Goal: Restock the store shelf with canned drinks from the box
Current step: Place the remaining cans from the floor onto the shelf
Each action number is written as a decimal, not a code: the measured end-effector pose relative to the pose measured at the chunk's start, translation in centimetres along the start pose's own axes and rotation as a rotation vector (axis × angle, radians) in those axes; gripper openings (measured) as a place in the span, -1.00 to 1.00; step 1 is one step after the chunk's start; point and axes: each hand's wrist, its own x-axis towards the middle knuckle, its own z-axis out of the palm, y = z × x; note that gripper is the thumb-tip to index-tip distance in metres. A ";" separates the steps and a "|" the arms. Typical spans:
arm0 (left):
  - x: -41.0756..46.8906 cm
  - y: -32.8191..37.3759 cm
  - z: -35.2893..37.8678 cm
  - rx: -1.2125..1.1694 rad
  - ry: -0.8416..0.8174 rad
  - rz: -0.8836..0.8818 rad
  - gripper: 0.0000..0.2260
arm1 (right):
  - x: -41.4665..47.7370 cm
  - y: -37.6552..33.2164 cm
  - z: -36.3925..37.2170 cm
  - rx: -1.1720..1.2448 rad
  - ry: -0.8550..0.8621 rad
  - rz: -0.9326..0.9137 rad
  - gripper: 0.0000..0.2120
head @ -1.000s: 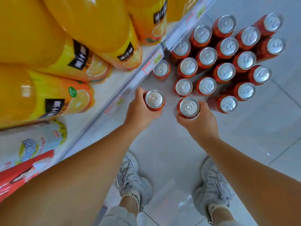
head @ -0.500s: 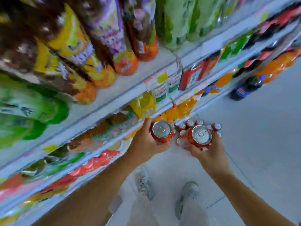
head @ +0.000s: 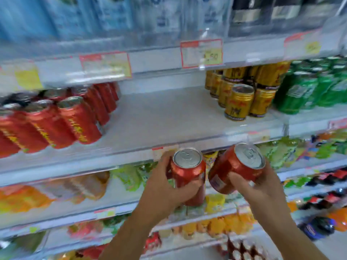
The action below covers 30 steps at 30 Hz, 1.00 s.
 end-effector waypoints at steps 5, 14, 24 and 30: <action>1.4 2.2 -8.6 0.021 0.175 0.086 -0.54 | 3.5 -6.0 6.9 0.010 -0.064 -0.122 -0.53; 2.0 1.5 -15.9 0.042 0.419 0.081 -0.59 | 10.7 -7.4 17.4 -0.222 -0.162 -0.109 -0.59; 2.0 1.4 -14.8 0.065 0.572 0.089 -0.65 | 14.7 -5.9 20.1 -0.289 -0.333 -0.094 -0.15; 2.9 1.6 -13.8 0.046 0.635 0.128 -0.65 | 17.0 -4.7 18.2 -0.392 -0.568 -0.139 -0.21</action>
